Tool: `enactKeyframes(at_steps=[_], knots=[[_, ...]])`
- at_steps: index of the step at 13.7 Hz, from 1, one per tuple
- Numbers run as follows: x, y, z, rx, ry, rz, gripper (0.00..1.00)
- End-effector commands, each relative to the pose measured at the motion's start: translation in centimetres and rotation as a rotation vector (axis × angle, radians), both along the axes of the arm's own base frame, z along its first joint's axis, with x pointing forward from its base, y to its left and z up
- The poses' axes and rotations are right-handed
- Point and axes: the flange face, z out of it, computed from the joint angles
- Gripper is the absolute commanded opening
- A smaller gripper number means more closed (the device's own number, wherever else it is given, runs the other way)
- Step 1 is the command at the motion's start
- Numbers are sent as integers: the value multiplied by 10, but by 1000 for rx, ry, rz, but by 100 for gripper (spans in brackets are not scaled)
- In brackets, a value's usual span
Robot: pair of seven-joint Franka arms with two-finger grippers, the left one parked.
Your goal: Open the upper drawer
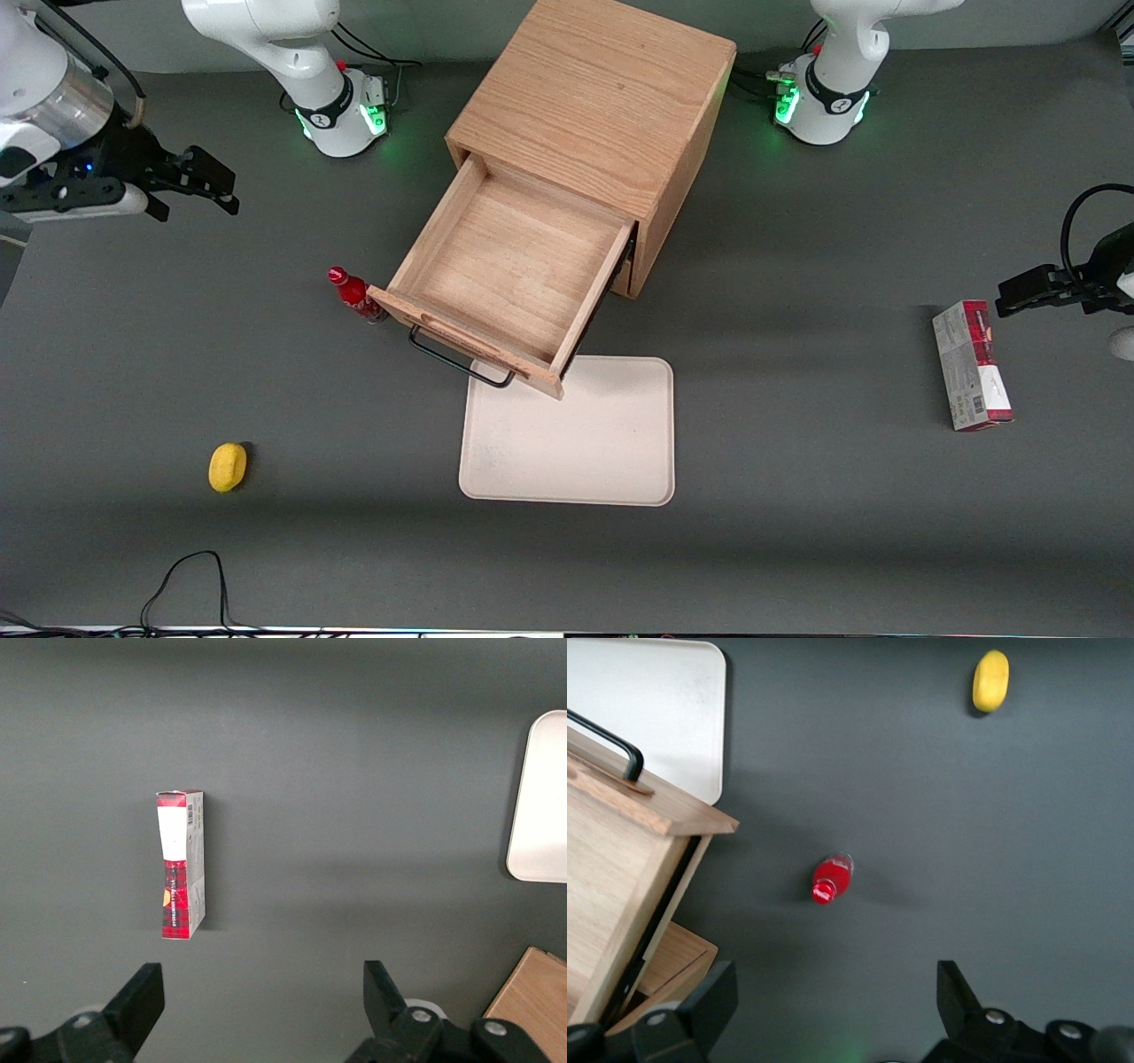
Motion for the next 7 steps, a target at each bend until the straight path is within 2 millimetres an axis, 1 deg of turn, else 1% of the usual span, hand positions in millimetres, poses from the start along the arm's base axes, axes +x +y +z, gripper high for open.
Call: enactKeyframes(at_steps=[1,2,7], knots=[[6,-14,-6,16,-7,-54,100],[10,-14,-7,16,0,-61,100],[11,-18,-6,16,1,-73,100]])
